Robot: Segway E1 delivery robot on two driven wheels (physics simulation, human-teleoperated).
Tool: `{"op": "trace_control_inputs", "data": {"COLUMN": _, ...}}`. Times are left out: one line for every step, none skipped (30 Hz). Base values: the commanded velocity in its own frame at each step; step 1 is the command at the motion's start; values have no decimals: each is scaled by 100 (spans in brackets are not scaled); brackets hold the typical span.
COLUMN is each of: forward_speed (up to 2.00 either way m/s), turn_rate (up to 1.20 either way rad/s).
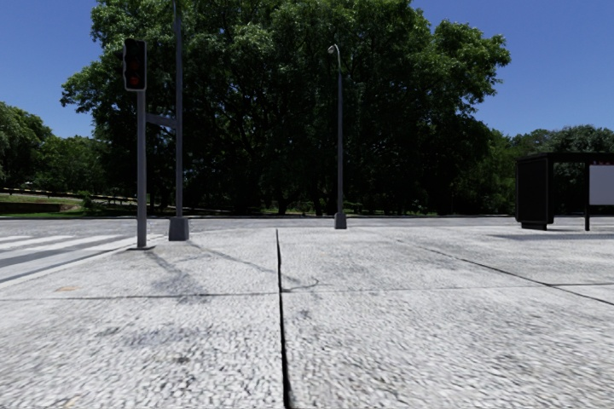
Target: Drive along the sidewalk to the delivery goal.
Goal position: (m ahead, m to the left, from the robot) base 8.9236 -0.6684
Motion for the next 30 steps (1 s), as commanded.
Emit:
{"op": "trace_control_inputs", "data": {"forward_speed": 200, "turn_rate": 0}}
{"op": "trace_control_inputs", "data": {"forward_speed": 200, "turn_rate": 0}}
{"op": "trace_control_inputs", "data": {"forward_speed": 200, "turn_rate": 0}}
{"op": "trace_control_inputs", "data": {"forward_speed": 200, "turn_rate": 0}}
{"op": "trace_control_inputs", "data": {"forward_speed": 200, "turn_rate": 0}}
{"op": "trace_control_inputs", "data": {"forward_speed": 200, "turn_rate": 0}}
{"op": "trace_control_inputs", "data": {"forward_speed": 200, "turn_rate": 0}}
{"op": "trace_control_inputs", "data": {"forward_speed": 200, "turn_rate": 0}}
{"op": "trace_control_inputs", "data": {"forward_speed": 200, "turn_rate": -1}}
{"op": "trace_control_inputs", "data": {"forward_speed": 200, "turn_rate": -1}}
{"op": "trace_control_inputs", "data": {"forward_speed": 200, "turn_rate": -1}}
{"op": "trace_control_inputs", "data": {"forward_speed": 200, "turn_rate": -1}}
{"op": "trace_control_inputs", "data": {"forward_speed": 200, "turn_rate": -1}}
{"op": "trace_control_inputs", "data": {"forward_speed": 200, "turn_rate": -1}}
{"op": "trace_control_inputs", "data": {"forward_speed": 200, "turn_rate": -1}}
{"op": "trace_control_inputs", "data": {"forward_speed": 200, "turn_rate": -1}}
{"op": "trace_control_inputs", "data": {"forward_speed": 200, "turn_rate": -3}}
{"op": "trace_control_inputs", "data": {"forward_speed": 200, "turn_rate": -9}}
{"op": "trace_control_inputs", "data": {"forward_speed": 200, "turn_rate": -9}}
{"op": "trace_control_inputs", "data": {"forward_speed": 200, "turn_rate": -15}}
{"op": "trace_control_inputs", "data": {"forward_speed": 200, "turn_rate": -18}}
{"op": "trace_control_inputs", "data": {"forward_speed": 200, "turn_rate": -19}}
{"op": "trace_control_inputs", "data": {"forward_speed": 200, "turn_rate": -20}}
{"op": "trace_control_inputs", "data": {"forward_speed": 200, "turn_rate": -20}}
{"op": "trace_control_inputs", "data": {"forward_speed": 200, "turn_rate": -20}}
{"op": "trace_control_inputs", "data": {"forward_speed": 200, "turn_rate": -20}}
{"op": "trace_control_inputs", "data": {"forward_speed": 200, "turn_rate": -20}}
{"op": "trace_control_inputs", "data": {"forward_speed": 200, "turn_rate": -20}}
{"op": "trace_control_inputs", "data": {"forward_speed": 200, "turn_rate": -20}}
{"op": "trace_control_inputs", "data": {"forward_speed": 200, "turn_rate": -20}}
